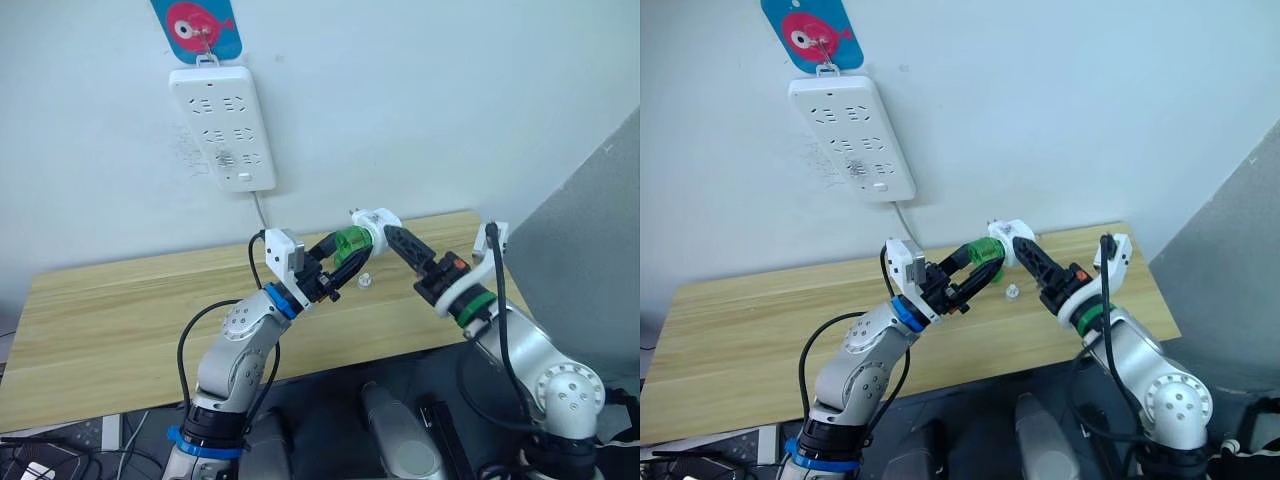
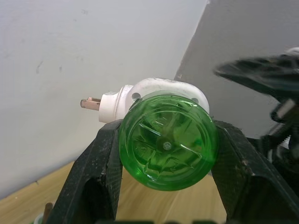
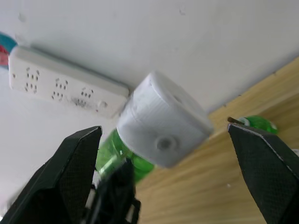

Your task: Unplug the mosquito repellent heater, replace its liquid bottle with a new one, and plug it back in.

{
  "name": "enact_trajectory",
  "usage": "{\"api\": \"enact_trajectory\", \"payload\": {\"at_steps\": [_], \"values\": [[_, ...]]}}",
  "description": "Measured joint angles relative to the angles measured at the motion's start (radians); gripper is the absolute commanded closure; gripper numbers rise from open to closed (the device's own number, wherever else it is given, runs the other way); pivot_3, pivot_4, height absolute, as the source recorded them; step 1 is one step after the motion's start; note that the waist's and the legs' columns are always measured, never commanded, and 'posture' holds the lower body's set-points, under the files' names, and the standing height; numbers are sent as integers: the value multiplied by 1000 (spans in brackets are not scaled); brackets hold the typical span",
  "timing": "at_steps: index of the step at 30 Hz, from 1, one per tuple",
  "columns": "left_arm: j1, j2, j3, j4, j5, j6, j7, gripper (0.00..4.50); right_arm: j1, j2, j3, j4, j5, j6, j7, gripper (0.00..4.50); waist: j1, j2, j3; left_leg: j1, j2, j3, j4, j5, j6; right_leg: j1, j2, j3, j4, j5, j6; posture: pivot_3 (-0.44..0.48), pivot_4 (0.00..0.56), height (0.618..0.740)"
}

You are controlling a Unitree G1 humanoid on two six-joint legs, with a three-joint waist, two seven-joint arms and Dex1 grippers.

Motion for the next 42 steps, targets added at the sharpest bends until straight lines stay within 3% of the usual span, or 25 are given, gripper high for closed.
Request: {"api": "enact_trajectory", "payload": {"at_steps": [11,14,25,27,30,34,42], "values": [[0,-15,2,-39,-1,17,11,2180,-83,86,12,69,117,-125,-121,0,0,0,0,-1,0,-1,-1,0,0,0,0,-1,0,1,1,-248,256,740],[0,-16,3,-43,-1,14,13,2180,-94,95,13,82,129,-143,-133,564,0,0,0,-1,0,-1,-1,0,0,0,0,-1,-1,1,1,-247,257,740],[10,-12,16,-61,17,1,25,2181,-105,95,8,87,173,-186,-137,4233,1,0,0,-1,0,-1,-1,0,0,0,0,-1,-1,1,1,-245,259,740],[14,-12,16,-58,19,1,25,2181,-107,94,8,87,183,-187,-134,4500,1,0,0,-1,0,-1,-1,0,0,0,0,-1,-1,1,1,-245,257,740],[15,-14,16,-58,20,1,25,2181,-109,84,9,87,184,-187,-124,4500,1,0,0,-1,0,-1,-1,0,0,0,0,-1,-1,0,1,-244,255,740],[13,-18,7,-58,14,21,25,2181,-89,15,12,66,147,-169,-71,3251,1,0,0,-1,0,-1,-1,0,0,0,0,-1,-1,0,1,-246,255,740],[4,4,14,-64,-50,92,6,2181,40,-114,1,27,182,-137,-49,268,0,0,0,-1,0,-1,-1,0,0,0,0,0,-1,0,0,-256,253,740]]}}
